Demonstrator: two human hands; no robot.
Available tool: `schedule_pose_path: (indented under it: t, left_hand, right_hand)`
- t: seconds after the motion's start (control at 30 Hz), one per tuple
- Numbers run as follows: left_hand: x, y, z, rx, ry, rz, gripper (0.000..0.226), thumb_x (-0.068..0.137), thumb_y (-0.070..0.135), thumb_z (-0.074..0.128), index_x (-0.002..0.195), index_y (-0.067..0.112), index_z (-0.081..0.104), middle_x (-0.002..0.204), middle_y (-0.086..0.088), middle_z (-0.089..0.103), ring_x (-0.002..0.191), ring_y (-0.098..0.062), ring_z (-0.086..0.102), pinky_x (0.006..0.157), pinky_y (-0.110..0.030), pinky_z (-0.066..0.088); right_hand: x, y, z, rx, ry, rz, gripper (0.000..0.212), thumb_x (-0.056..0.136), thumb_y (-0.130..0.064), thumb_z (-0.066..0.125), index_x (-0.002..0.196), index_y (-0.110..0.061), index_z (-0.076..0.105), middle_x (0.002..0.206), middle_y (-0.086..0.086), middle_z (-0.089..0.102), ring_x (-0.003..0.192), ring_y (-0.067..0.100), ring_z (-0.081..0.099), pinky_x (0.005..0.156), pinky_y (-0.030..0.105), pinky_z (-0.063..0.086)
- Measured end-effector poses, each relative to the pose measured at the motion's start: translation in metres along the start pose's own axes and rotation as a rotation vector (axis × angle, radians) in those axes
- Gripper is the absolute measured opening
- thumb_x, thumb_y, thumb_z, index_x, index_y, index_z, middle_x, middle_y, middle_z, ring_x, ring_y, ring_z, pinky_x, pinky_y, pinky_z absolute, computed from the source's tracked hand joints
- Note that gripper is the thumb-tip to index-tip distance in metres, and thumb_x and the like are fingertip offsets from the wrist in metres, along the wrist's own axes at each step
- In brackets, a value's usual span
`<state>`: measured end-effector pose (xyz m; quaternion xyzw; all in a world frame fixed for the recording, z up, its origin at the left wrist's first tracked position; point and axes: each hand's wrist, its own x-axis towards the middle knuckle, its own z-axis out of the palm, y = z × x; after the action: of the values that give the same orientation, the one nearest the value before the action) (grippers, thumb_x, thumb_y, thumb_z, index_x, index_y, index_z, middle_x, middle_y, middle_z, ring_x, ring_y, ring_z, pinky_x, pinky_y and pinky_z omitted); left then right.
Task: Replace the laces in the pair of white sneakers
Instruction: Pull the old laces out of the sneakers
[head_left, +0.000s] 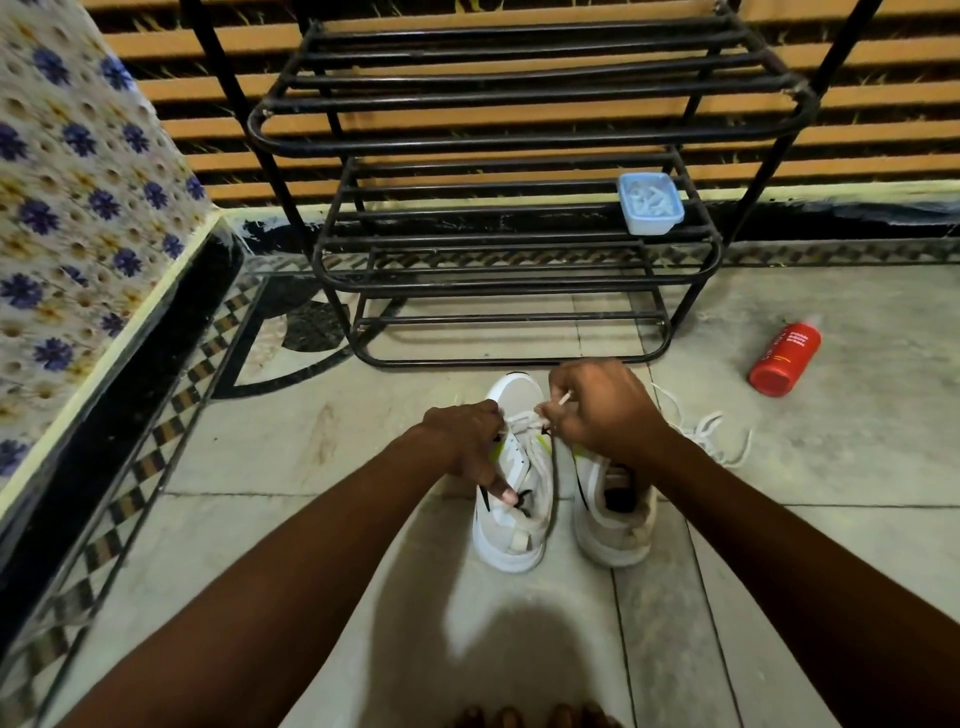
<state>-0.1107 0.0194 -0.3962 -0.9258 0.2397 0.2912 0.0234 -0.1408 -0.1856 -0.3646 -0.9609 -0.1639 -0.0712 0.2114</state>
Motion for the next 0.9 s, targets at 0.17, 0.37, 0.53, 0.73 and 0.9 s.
schedule_pose_path:
  t: [0.17,0.37,0.53,0.73,0.9]
  left_hand:
    - [0.001,-0.002,0.002,-0.022,0.027,0.016,0.095,0.058,0.081,0.078,0.129,0.023,0.053,0.124,0.010,0.046,0.119,-0.021,0.055,0.080,-0.035,0.040]
    - [0.001,-0.002,0.003,-0.055,0.022,0.023,0.093,0.060,0.079,0.079,0.129,0.023,0.053,0.125,0.009,0.045,0.119,-0.020,0.054,0.082,-0.035,0.042]
    - [-0.002,-0.004,0.006,-0.066,0.029,0.036,0.095,0.059,0.082,0.077,0.130,0.024,0.052,0.133,0.009,0.044,0.126,-0.020,0.050,0.098,-0.044,0.049]
    - [-0.001,-0.009,0.007,-0.091,0.077,0.066,0.088,0.058,0.080,0.079,0.118,0.021,0.056,0.121,0.007,0.049,0.113,-0.019,0.055,0.095,-0.042,0.051]
    - [0.004,-0.019,0.019,-0.479,0.200,0.038,0.059,0.082,0.018,0.086,0.129,-0.001,0.058,0.129,-0.015,0.062,0.121,-0.030,0.061,0.107,-0.043,0.047]
  right_hand:
    - [-0.016,-0.009,0.009,0.072,0.093,0.172,0.030,0.069,-0.024,0.076,0.056,-0.013,0.052,0.052,-0.002,0.051,0.057,0.022,0.051,0.055,0.029,0.036]
    - [0.005,0.005,-0.043,0.448,0.289,0.315,0.020,0.062,-0.009,0.062,0.054,-0.017,0.045,0.047,-0.003,0.039,0.047,0.017,0.041,0.048,0.030,0.037]
    - [-0.001,-0.009,-0.015,0.310,0.008,0.275,0.020,0.076,-0.019,0.077,0.068,-0.019,0.059,0.057,-0.011,0.059,0.054,0.006,0.059,0.058,0.021,0.045]
    - [-0.015,-0.008,0.026,0.215,-0.089,0.154,0.009,0.080,-0.012,0.068,0.088,-0.014,0.068,0.087,-0.002,0.057,0.089,0.022,0.060,0.075,0.024,0.039]
    - [-0.033,-0.025,0.046,0.161,-0.009,0.160,0.014,0.084,-0.008,0.064,0.096,-0.001,0.067,0.100,0.016,0.057,0.091,0.034,0.058,0.085,0.037,0.045]
